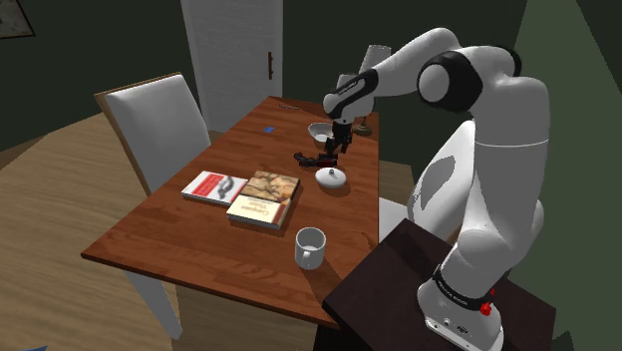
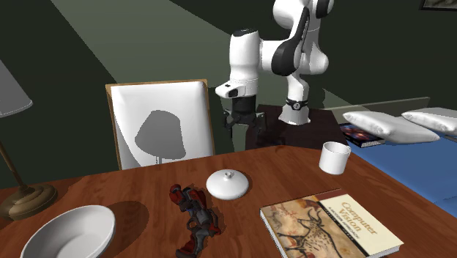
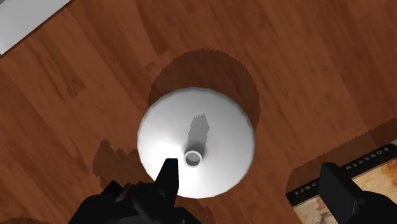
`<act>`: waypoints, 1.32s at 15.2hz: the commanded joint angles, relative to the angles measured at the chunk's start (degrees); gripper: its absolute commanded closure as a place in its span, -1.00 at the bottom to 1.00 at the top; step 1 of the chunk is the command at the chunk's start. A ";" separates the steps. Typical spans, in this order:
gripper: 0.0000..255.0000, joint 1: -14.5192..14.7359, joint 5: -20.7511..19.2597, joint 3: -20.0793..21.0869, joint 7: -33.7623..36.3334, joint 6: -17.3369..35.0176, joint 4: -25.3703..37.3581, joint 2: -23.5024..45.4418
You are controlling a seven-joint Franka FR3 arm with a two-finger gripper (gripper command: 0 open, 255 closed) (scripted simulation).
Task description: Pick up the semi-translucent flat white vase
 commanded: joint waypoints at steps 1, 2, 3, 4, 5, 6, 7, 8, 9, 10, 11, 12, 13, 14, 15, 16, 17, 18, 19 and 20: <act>-1.00 -0.76 0.66 0.23 -0.49 0.15 3.86 4.47; -1.00 -1.26 0.95 0.34 -0.77 0.07 6.00 6.76; -1.00 -1.77 1.21 0.46 -1.02 -0.07 8.24 9.06; -1.00 -2.29 1.44 0.58 -1.23 -0.28 10.58 11.39; -1.00 -2.83 1.64 0.70 -1.40 -0.57 13.03 13.75; -1.00 -3.36 1.81 0.82 -1.54 -0.94 15.60 16.14; -1.00 -3.91 1.96 0.93 -1.64 -1.39 18.31 18.58; -1.00 -4.14 2.00 0.99 -1.66 -1.59 19.42 19.56; -1.00 -4.20 2.09 1.07 -1.71 -1.11 19.41 20.04; -1.00 -4.25 2.19 1.16 -1.76 -0.63 19.43 20.53; -1.00 -4.31 2.29 1.24 -1.81 -0.16 19.45 21.03; -1.00 -4.37 2.39 1.33 -1.85 0.30 19.50 21.54; -1.00 -4.43 2.49 1.42 -1.90 0.75 19.55 22.05; -1.00 -4.49 2.58 1.50 -1.94 1.21 19.62 22.57; -1.00 -4.59 2.73 1.65 -2.01 1.90 19.76 23.41; -1.00 -4.59 2.73 1.65 -2.01 1.91 19.75 23.40; -1.00 -4.59 2.73 1.65 -2.01 1.90 19.76 23.41; 1.00 -4.58 2.73 1.65 -2.01 1.92 19.73 23.40; 1.00 -4.58 2.73 1.64 -2.01 1.92 19.72 23.39; 1.00 -4.58 2.73 1.65 -2.00 1.91 19.74 23.39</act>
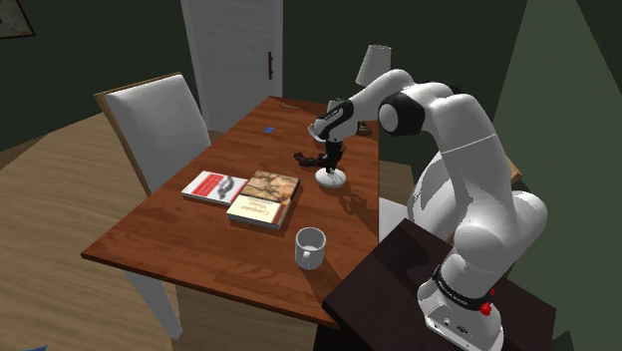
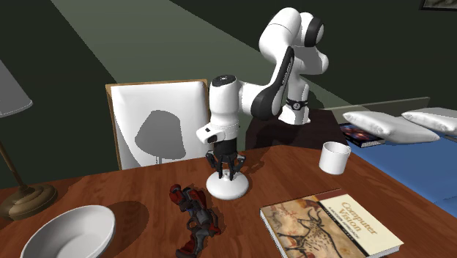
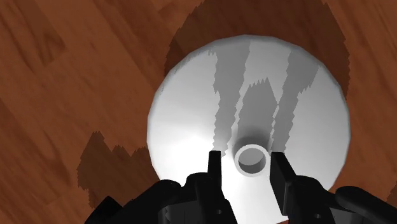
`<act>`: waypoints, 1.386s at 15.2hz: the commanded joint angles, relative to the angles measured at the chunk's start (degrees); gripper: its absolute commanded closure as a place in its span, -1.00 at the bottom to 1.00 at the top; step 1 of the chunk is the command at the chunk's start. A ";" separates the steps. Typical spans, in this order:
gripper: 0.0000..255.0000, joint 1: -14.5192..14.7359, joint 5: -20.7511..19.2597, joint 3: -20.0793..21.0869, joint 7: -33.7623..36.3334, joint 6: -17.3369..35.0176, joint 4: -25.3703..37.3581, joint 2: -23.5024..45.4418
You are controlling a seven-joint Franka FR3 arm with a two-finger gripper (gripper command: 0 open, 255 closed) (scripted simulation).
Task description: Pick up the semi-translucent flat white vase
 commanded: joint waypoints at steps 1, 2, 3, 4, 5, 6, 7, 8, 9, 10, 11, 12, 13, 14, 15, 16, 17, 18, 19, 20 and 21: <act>1.00 0.00 0.00 0.00 0.00 0.02 -0.02 0.02; 1.00 0.00 0.00 0.00 0.00 0.02 -0.03 0.01; 1.00 0.01 0.00 0.00 0.00 0.03 -0.05 0.00; 1.00 0.01 0.00 0.00 0.01 0.03 -0.06 -0.01; 1.00 0.01 0.00 0.00 0.01 0.02 -0.05 -0.02; 1.00 0.01 0.00 0.00 0.01 0.01 -0.05 -0.02; 1.00 -0.02 0.00 0.00 -0.01 0.01 0.01 0.04; 1.00 0.05 -0.09 -0.09 0.03 -0.43 -0.09 -0.50; 1.00 0.11 -0.19 -0.18 0.07 -0.87 -0.17 -1.03; 1.00 0.17 -0.28 -0.27 0.12 -1.32 -0.24 -1.55; 1.00 0.23 -0.38 -0.36 0.16 -1.78 -0.30 -2.06; 1.00 0.29 -0.48 -0.44 0.21 -2.24 -0.33 -2.57; 1.00 0.34 -0.58 -0.53 0.26 -2.73 -0.33 -3.05; 1.00 0.40 -0.67 -0.61 0.31 -3.21 -0.33 -3.54; 1.00 0.45 -0.77 -0.69 0.35 -3.69 -0.33 -4.02; 1.00 0.51 -0.87 -0.78 0.40 -4.17 -0.33 -4.50; 1.00 0.56 -0.97 -0.86 0.45 -4.67 -0.29 -4.97; 1.00 0.61 -1.07 -0.94 0.50 -5.17 -0.24 -5.42; 1.00 0.66 -1.17 -1.01 0.55 -5.68 -0.18 -5.87; 1.00 0.70 -1.27 -1.09 0.60 -6.20 -0.07 -6.30; 1.00 0.75 -1.37 -1.16 0.65 -6.72 0.02 -6.73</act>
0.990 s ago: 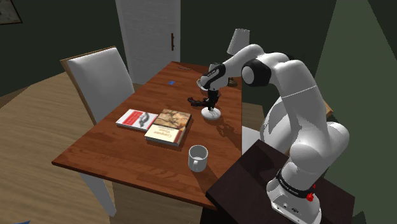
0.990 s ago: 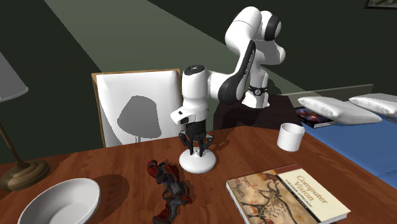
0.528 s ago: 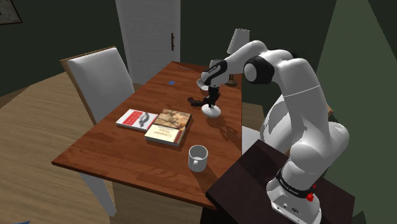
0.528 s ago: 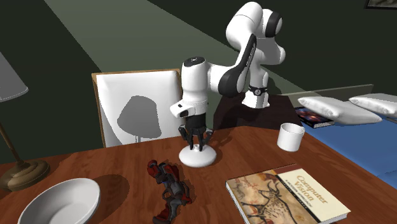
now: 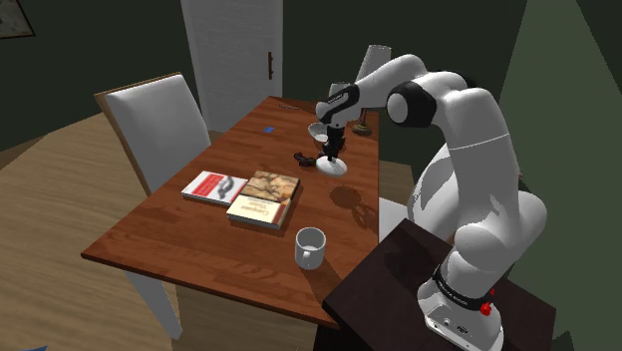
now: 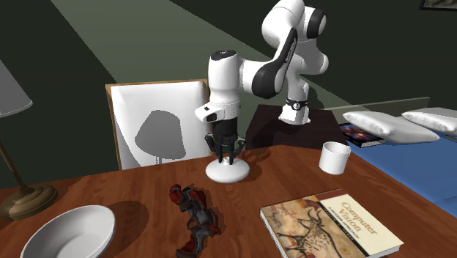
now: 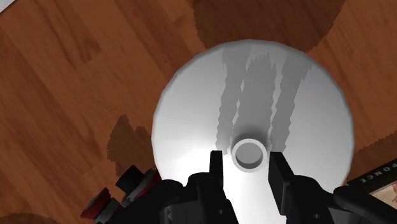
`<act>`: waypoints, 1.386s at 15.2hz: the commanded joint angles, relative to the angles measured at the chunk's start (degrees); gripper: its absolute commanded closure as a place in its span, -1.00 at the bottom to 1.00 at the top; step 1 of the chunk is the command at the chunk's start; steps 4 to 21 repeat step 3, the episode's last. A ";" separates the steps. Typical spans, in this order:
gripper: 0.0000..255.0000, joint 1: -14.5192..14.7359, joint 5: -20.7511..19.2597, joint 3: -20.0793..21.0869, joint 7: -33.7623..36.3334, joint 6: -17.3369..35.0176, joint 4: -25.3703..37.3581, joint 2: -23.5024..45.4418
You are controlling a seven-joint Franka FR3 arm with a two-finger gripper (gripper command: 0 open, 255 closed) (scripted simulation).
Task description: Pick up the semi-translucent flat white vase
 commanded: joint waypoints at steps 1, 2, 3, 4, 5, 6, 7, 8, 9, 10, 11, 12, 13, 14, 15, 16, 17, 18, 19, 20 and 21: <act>1.00 0.05 -0.20 -0.16 0.04 -1.05 0.13 -0.93; 1.00 0.06 -0.21 -0.18 0.05 -1.13 0.14 -1.00; 1.00 0.06 -0.22 -0.18 0.05 -1.13 0.15 -0.99; 1.00 0.06 -0.22 -0.18 0.05 -1.13 0.15 -0.99; 1.00 0.06 -0.22 -0.18 0.05 -1.13 0.15 -0.99; 1.00 0.06 -0.22 -0.18 0.05 -1.13 0.15 -0.99; 1.00 0.06 -0.22 -0.18 0.05 -1.13 0.15 -0.99; 1.00 0.06 -0.22 -0.18 0.05 -1.13 0.15 -0.99; 1.00 0.06 -0.22 -0.18 0.05 -1.13 0.15 -0.99; 1.00 0.06 -0.22 -0.18 0.05 -1.13 0.15 -0.99; 1.00 0.06 -0.22 -0.18 0.05 -1.13 0.15 -0.99; 1.00 0.06 -0.22 -0.18 0.05 -1.13 0.15 -0.99; 1.00 0.06 -0.22 -0.18 0.05 -1.13 0.15 -0.99; 1.00 0.06 -0.22 -0.18 0.05 -1.13 0.15 -0.99; 1.00 0.06 -0.22 -0.18 0.05 -1.13 0.15 -0.99; 1.00 0.06 -0.22 -0.18 0.05 -1.13 0.15 -0.99; 1.00 0.06 -0.22 -0.18 0.05 -1.13 0.15 -0.99; 1.00 0.06 -0.22 -0.18 0.05 -1.13 0.15 -0.99; 1.00 0.06 -0.22 -0.18 0.05 -1.13 0.15 -0.99; 1.00 0.06 -0.22 -0.18 0.05 -1.13 0.15 -0.99; 1.00 0.06 -0.22 -0.18 0.05 -1.13 0.15 -0.99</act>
